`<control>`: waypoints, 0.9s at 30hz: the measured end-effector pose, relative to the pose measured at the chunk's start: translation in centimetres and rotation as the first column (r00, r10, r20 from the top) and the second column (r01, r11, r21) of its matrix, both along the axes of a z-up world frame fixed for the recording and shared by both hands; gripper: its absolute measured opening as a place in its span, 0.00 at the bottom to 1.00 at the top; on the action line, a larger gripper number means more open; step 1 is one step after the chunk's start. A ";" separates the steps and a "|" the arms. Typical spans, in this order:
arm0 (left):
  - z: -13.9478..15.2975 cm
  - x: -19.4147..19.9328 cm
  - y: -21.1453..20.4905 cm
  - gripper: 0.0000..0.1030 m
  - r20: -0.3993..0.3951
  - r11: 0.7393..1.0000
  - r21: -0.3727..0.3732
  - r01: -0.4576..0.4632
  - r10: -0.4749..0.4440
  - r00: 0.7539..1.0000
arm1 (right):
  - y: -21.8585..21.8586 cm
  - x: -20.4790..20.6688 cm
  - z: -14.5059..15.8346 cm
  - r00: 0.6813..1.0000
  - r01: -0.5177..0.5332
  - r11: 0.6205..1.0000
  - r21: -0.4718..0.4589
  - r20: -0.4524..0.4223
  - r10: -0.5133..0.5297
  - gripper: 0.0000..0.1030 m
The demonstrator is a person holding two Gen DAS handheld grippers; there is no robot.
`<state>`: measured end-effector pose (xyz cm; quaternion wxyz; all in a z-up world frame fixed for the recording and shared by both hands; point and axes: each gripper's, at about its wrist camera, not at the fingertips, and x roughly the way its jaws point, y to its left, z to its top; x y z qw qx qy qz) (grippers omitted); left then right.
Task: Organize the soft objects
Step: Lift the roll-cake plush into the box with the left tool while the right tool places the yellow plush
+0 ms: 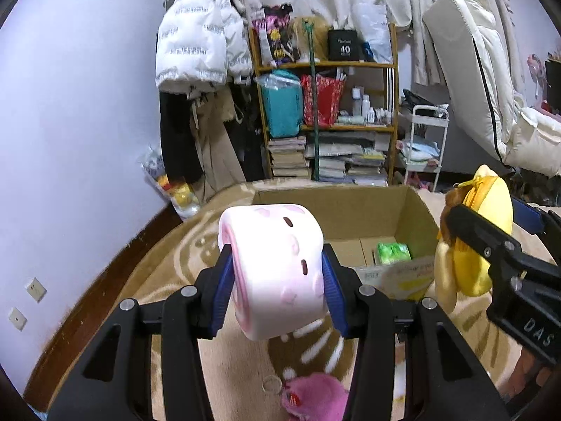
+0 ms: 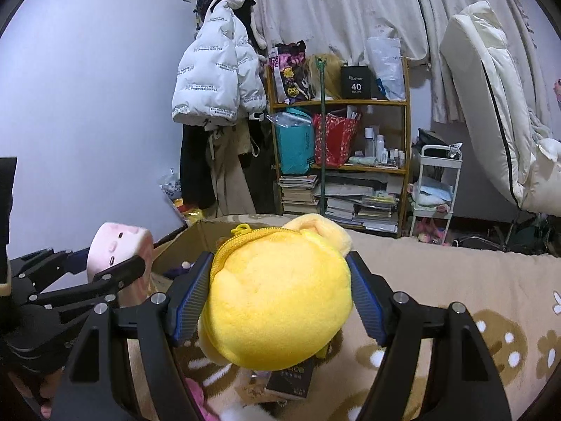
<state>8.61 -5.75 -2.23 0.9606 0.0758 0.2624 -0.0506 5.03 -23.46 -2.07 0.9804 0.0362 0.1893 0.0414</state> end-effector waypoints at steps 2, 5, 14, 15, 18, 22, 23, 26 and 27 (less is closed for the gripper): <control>0.5 0.3 -0.2 0.45 0.021 1.000 -0.002 0.002 -0.002 1.000 | 0.1 0.2 0.3 1.000 -0.004 1.000 -0.009 0.017 0.004 0.76; 1.2 0.8 -0.3 0.45 0.043 1.000 -0.002 0.005 -0.005 0.999 | 0.4 0.7 0.9 0.999 -0.005 1.000 -0.028 0.042 0.006 0.76; 3.0 3.6 0.2 0.45 0.097 1.000 0.002 -0.030 0.030 0.995 | 0.6 3.2 1.7 0.998 -0.004 0.999 -0.037 0.062 0.006 0.76; 3.1 3.8 0.2 0.45 0.099 0.999 0.002 -0.032 0.032 0.995 | 0.7 3.5 1.7 0.998 -0.003 0.999 -0.047 0.064 0.006 0.76; 2.9 4.8 0.4 0.45 0.098 0.999 0.011 -0.037 0.036 0.995 | 0.7 4.1 1.8 0.997 0.008 0.998 -0.059 0.078 -0.004 0.76; 2.3 5.5 0.4 0.45 0.100 0.999 0.028 -0.041 0.038 0.994 | 0.6 5.1 1.9 0.996 0.018 0.997 -0.080 0.094 -0.010 0.76; 2.2 5.7 0.5 0.45 0.099 0.999 0.031 -0.043 0.040 0.994 | 0.6 5.3 1.9 0.995 0.023 0.996 -0.086 0.097 -0.015 0.76; 1.5 6.1 0.4 0.45 0.095 0.998 0.044 -0.043 0.039 0.995 | 0.5 5.7 1.7 0.994 0.024 0.995 -0.093 0.104 -0.014 0.76; 1.2 6.2 0.3 0.45 0.097 0.998 0.050 -0.042 0.037 0.995 | 0.5 5.9 1.6 0.995 0.026 0.995 -0.096 0.099 -0.016 0.76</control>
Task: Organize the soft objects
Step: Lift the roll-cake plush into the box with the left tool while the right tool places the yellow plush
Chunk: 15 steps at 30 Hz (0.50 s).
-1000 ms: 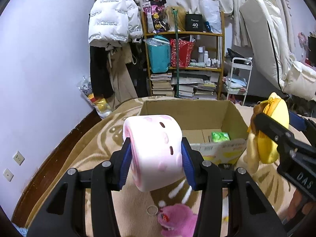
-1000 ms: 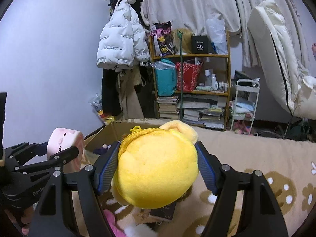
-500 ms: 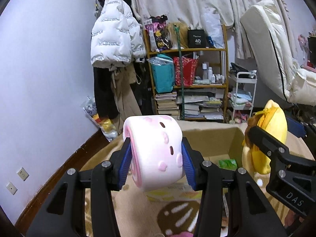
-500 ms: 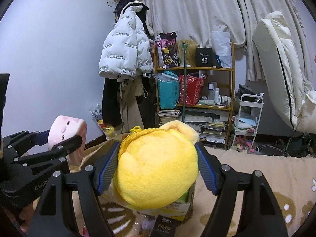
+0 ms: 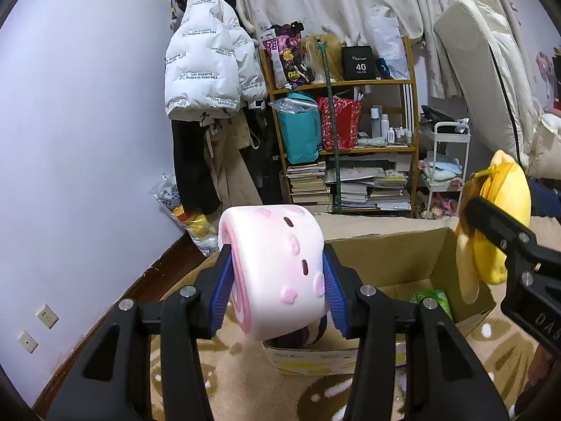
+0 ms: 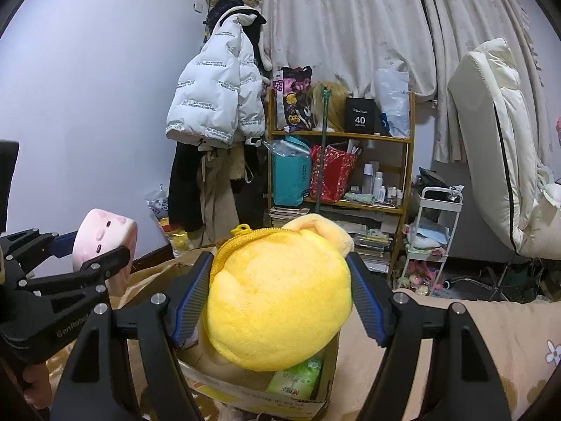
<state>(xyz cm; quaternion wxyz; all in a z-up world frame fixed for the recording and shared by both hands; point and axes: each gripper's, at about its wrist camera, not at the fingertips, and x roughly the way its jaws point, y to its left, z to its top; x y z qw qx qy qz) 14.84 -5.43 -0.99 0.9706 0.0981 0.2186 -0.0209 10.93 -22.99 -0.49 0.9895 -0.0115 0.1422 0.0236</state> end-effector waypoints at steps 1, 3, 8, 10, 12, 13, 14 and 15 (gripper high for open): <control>-0.1 0.0 0.0 0.45 0.003 1.000 0.001 0.003 -0.003 1.000 | 0.0 0.1 -0.1 1.000 0.000 1.000 -0.001 -0.004 0.000 0.76; -0.5 0.1 0.0 0.46 0.009 1.000 -0.011 0.019 -0.019 1.000 | -0.2 0.2 -0.5 1.000 0.000 1.000 0.004 -0.011 0.000 0.76; -1.3 0.9 0.1 0.46 -0.006 0.998 -0.045 0.042 -0.042 0.999 | -0.5 0.9 -1.5 0.999 0.001 1.000 0.009 -0.035 -0.001 0.76; -1.7 1.3 0.1 0.46 -0.015 0.998 -0.050 0.047 -0.047 0.999 | -0.7 1.3 -1.9 0.999 -0.003 1.000 0.019 -0.047 0.003 0.76; -2.3 1.8 0.1 0.46 -0.034 0.997 -0.053 0.048 -0.050 0.998 | -1.1 1.8 -2.3 0.998 -0.013 0.999 0.038 -0.065 0.016 0.76; -2.5 2.0 0.2 0.46 -0.044 0.997 -0.059 0.051 -0.054 0.998 | -1.2 1.9 -2.5 0.997 -0.019 0.999 0.049 -0.073 0.022 0.76; -2.8 2.2 0.2 0.46 -0.056 0.996 -0.066 0.055 -0.059 0.997 | -1.3 2.1 -2.8 0.996 -0.021 0.998 0.060 -0.081 0.026 0.76; -3.1 2.5 0.2 0.46 -0.068 0.996 -0.073 0.058 -0.063 0.996 | -1.4 2.3 -3.0 0.996 -0.022 0.997 0.069 -0.090 0.028 0.76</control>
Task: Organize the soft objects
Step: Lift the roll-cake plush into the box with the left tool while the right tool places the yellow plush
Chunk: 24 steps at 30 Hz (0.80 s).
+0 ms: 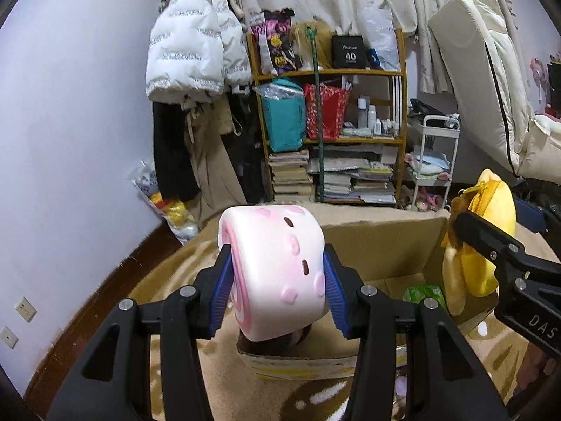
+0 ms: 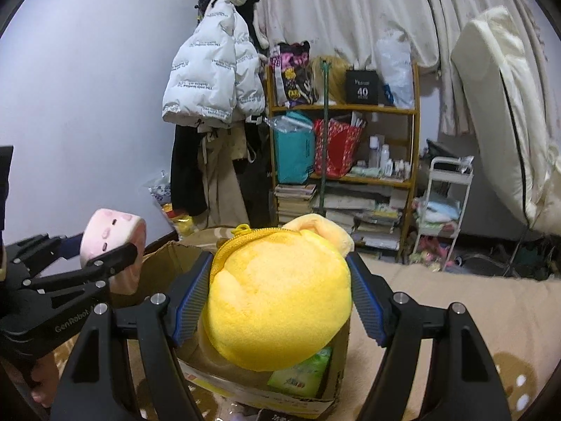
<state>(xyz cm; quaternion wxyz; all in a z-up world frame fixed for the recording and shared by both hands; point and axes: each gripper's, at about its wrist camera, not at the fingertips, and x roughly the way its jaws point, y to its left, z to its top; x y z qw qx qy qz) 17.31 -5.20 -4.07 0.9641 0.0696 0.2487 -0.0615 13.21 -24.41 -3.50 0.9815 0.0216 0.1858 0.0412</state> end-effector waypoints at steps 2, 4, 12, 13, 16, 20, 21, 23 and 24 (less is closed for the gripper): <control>-0.5 0.5 0.1 0.47 -0.024 1.000 -0.007 0.004 -0.004 1.000 | -0.2 0.3 -0.5 1.000 -0.003 1.000 0.013 -0.017 0.003 0.76; -0.9 0.9 0.1 0.47 -0.044 1.000 -0.015 0.009 -0.010 0.999 | -0.3 0.7 -1.1 0.999 -0.005 1.000 0.017 -0.037 0.005 0.76; -2.1 2.1 0.1 0.51 -0.123 0.999 -0.022 0.037 -0.040 0.992 | -0.5 1.4 -2.3 0.996 -0.021 0.998 0.067 -0.088 0.027 0.78; -2.2 2.2 0.0 0.51 -0.141 0.998 -0.025 0.050 -0.053 0.989 | -0.6 1.5 -2.3 0.995 -0.032 0.996 0.080 -0.096 0.040 0.78; -2.9 2.4 -0.1 0.52 -0.170 0.998 -0.020 0.056 -0.059 0.984 | -0.7 1.6 -2.6 0.992 -0.042 0.994 0.102 -0.110 0.053 0.80; -2.9 2.0 -0.6 0.56 -0.154 0.998 0.010 0.054 -0.052 0.987 | -0.7 1.7 -2.9 0.990 -0.043 0.994 0.103 -0.127 0.056 0.80; -2.8 1.7 -0.6 0.62 -0.150 0.998 0.013 0.054 -0.051 0.987 | -0.7 1.7 -2.9 0.990 -0.038 0.994 0.101 -0.128 0.051 0.80; -2.7 1.4 -0.6 0.70 -0.137 0.999 0.025 0.046 -0.042 0.990 | -0.7 1.7 -2.7 0.990 -0.036 0.994 0.105 -0.131 0.050 0.82; -2.5 1.3 -0.6 0.71 -0.124 0.999 0.036 0.041 -0.036 0.992 | -0.6 1.7 -2.7 0.989 -0.040 0.993 0.111 -0.135 0.055 0.83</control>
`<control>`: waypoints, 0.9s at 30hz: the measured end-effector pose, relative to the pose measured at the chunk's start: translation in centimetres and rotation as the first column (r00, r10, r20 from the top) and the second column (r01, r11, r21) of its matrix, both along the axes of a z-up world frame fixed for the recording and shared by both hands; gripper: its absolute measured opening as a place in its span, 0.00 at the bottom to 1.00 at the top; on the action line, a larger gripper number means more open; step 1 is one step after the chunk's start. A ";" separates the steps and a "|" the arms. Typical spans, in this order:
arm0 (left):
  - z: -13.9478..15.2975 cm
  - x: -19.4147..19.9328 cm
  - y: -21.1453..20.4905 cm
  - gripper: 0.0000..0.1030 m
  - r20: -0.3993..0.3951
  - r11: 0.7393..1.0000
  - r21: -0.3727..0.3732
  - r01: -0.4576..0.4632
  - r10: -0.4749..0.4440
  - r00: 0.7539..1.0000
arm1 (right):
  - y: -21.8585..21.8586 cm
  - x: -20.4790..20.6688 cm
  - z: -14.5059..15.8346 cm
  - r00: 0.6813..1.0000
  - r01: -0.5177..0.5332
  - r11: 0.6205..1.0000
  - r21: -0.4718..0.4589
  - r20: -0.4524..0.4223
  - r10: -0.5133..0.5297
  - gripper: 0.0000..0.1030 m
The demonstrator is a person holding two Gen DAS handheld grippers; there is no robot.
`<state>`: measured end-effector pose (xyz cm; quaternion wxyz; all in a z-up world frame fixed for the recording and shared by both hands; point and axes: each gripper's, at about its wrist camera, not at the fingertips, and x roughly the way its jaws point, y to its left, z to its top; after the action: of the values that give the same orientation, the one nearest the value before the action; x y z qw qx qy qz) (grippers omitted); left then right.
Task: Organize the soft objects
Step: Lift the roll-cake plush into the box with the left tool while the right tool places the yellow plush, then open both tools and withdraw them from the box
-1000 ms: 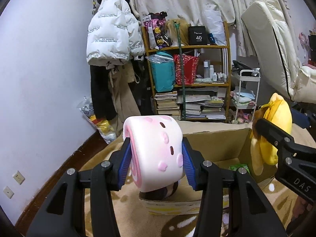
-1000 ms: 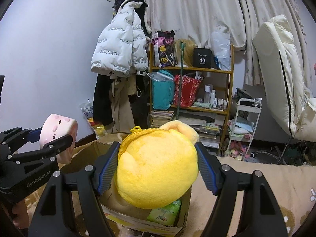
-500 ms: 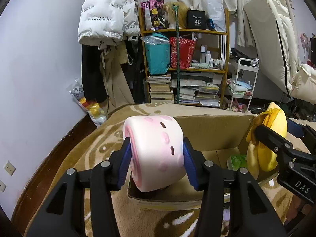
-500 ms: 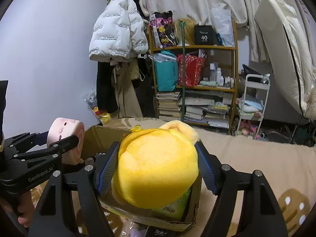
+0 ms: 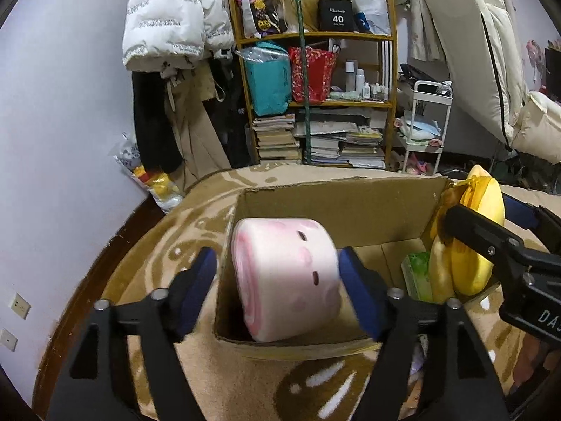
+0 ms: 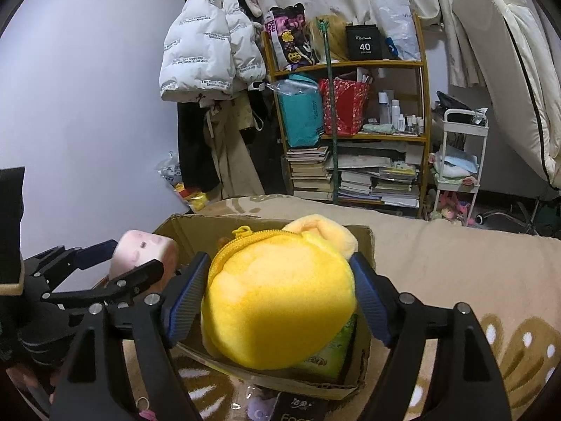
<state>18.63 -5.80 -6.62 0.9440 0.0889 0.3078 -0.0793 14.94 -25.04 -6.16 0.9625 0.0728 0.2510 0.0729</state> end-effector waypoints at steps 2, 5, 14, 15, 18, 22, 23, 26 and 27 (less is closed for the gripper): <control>0.1 -0.3 0.0 0.72 0.013 1.000 0.016 -0.004 0.004 1.000 | 0.1 -0.1 0.1 1.000 -0.003 1.000 0.006 0.001 0.003 0.84; 0.5 -0.6 0.0 0.81 0.020 1.000 0.018 -0.013 0.012 1.000 | 0.3 -0.4 0.3 1.000 -0.006 1.000 0.000 0.008 0.006 0.90; 1.1 -1.2 0.8 0.90 0.007 0.998 0.014 -0.054 0.054 0.999 | 0.2 -1.7 1.5 1.000 0.000 1.000 0.018 0.026 -0.001 1.00; 1.1 -1.2 0.9 0.91 0.002 0.998 0.021 -0.062 0.062 0.998 | 0.2 -1.8 1.7 1.000 -0.002 1.000 0.024 0.027 0.001 1.00; 1.4 -1.5 1.1 0.91 -0.009 0.997 0.035 -0.064 0.064 0.998 | 0.2 -2.3 2.1 1.000 -0.004 1.000 0.024 0.025 0.004 1.00; 1.9 -2.7 1.6 0.91 -0.011 0.998 0.020 -0.056 0.056 0.998 | 0.4 -3.5 2.7 1.000 -0.014 1.000 0.017 0.027 0.014 1.00; 2.0 -3.0 1.7 0.93 -0.013 0.998 0.017 -0.053 0.054 0.998 | 0.5 -3.9 2.9 0.999 -0.023 1.000 0.016 0.028 0.023 1.00; 2.4 -4.4 1.8 0.93 -0.008 0.998 0.035 -0.060 0.060 0.998 | 0.8 -5.1 3.4 0.999 -0.027 1.000 -0.003 0.035 0.027 1.00; 2.6 -4.7 1.9 0.93 -0.009 0.998 0.033 -0.060 0.060 0.998 | 1.0 -5.5 3.5 0.999 -0.028 1.000 -0.007 0.038 0.028 1.00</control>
<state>13.88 -3.88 -4.06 0.9428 0.0949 0.3161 -0.0462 9.42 -24.07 -2.64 0.9662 0.0648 0.2337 0.0868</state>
